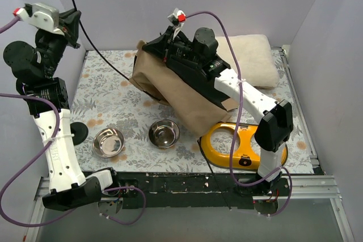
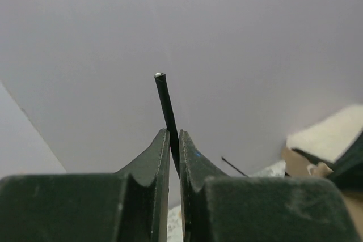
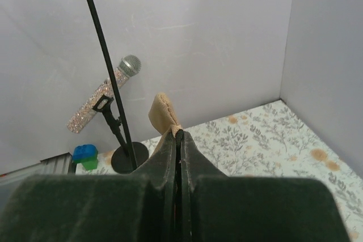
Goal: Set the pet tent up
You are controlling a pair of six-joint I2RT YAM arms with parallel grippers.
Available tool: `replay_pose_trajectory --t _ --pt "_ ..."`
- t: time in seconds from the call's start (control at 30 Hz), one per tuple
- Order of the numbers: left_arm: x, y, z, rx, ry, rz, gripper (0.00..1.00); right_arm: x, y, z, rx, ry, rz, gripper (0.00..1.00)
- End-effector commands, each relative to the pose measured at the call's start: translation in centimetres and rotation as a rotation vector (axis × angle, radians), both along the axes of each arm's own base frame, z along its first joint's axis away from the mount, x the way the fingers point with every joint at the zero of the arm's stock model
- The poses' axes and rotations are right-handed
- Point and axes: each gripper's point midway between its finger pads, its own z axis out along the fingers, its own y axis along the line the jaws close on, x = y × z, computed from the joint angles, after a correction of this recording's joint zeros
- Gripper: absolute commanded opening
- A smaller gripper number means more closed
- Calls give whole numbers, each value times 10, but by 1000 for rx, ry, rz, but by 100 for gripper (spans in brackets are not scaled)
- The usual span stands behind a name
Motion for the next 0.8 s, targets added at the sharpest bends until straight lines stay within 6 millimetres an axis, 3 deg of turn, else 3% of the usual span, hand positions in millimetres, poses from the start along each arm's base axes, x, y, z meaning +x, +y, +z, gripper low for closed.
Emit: replay_pose_trajectory --t 0.0,0.23,0.5,0.77 --pt "3 -41 -109 200 334 -289 0 -14 -26 115 255 -191 -58 1" --pt "-13 -73 -165 188 509 -536 0 -10 -24 127 285 -160 -74 1" --pt "-16 -108 -221 140 701 -671 0 -10 -25 135 314 -120 -81 1" --pt "-5 -111 -258 78 856 -673 0 -16 -32 148 357 -81 -70 1"
